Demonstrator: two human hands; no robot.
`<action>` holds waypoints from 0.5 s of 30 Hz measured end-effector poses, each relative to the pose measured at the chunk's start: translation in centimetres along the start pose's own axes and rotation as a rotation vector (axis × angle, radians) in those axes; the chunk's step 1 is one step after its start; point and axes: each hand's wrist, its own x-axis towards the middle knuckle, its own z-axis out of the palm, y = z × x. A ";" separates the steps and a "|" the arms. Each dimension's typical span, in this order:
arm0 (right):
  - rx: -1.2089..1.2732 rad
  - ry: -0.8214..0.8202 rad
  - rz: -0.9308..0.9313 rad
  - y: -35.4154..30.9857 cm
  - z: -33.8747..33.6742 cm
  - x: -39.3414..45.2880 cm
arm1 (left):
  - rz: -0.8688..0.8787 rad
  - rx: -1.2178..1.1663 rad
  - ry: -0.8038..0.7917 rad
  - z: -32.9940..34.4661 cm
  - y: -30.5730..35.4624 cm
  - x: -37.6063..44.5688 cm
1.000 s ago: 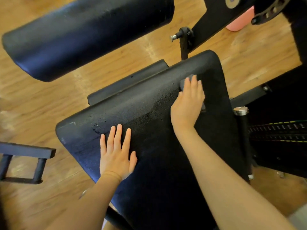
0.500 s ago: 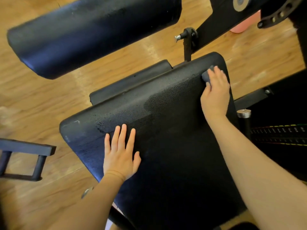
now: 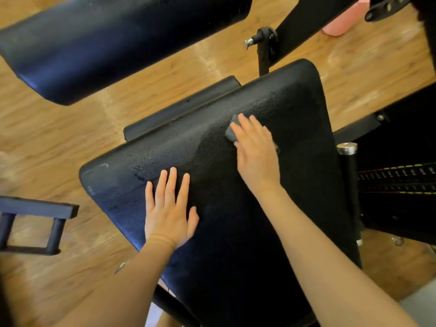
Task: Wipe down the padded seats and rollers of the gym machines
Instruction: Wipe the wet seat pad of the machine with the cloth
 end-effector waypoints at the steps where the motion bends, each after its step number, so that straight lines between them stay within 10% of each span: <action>1: 0.027 0.035 0.116 0.9 -0.7 0.9 | -0.002 0.001 0.001 0.0 0.0 0.0; 15: -0.092 0.090 0.454 -4.6 0.2 1.6 | 0.039 -0.136 0.002 -0.2 -0.5 -0.2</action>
